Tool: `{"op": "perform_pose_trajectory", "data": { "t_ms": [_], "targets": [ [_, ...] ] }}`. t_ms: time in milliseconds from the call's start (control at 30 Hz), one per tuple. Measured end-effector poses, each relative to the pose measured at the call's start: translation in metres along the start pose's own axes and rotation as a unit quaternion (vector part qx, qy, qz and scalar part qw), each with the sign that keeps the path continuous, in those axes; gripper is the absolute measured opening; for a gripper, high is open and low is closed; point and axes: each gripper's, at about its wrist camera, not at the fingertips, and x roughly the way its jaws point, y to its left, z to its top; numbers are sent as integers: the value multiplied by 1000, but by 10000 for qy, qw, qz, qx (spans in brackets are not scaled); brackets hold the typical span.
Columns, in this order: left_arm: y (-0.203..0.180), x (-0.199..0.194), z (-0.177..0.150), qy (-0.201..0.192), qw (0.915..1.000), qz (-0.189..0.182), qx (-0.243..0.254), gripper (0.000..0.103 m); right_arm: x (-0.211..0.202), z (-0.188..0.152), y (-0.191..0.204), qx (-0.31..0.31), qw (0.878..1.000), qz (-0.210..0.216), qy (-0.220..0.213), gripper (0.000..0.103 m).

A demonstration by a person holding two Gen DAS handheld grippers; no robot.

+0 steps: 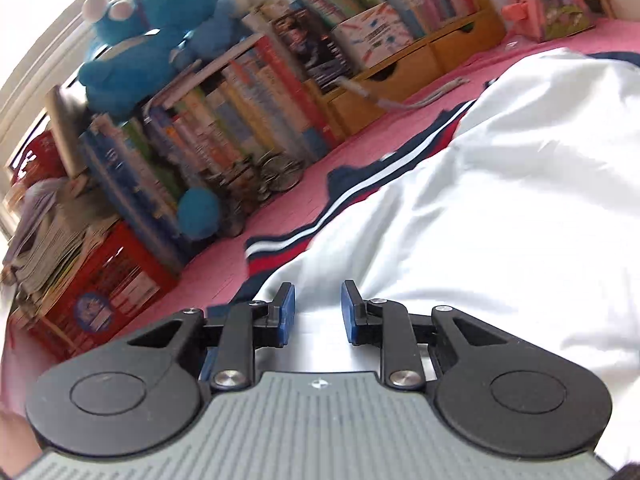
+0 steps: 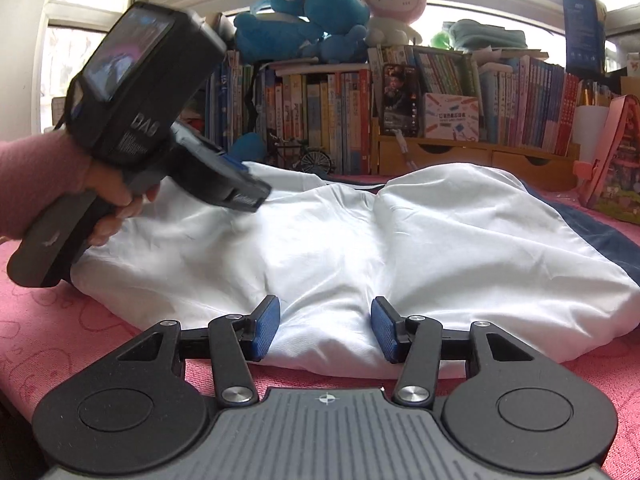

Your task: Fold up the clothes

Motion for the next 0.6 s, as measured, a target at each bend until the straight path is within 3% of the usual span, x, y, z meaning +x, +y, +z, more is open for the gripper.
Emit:
{"op": "perform_pose_trajectory", "data": {
  "t_ms": [133, 233, 333, 467, 533, 600],
  "targets": [
    [38, 19, -10, 585, 9932, 351, -939, 26, -2, 0, 2, -111, 9999, 3, -16, 51],
    [47, 3, -2, 421, 9890, 542, -1309, 27, -5, 3, 1, -274, 9996, 53, 18, 52],
    [49, -30, 3, -27, 9825, -4, -1864, 33, -14, 17, -11, -168, 9997, 115, -129, 52],
    [32, -53, -3, -49, 9607, -726, -2679, 36, -12, 40, -25, 210, 9986, 437, -208, 58],
    [18, -50, -10, 220, 9635, -586, -2603, 36, 1, 44, -28, 88, 9983, 581, 34, 63],
    [6, -51, -19, 209, 9723, -269, -2313, 39, 10, 40, -32, -353, 9991, 86, 217, 62]
  ]
}}
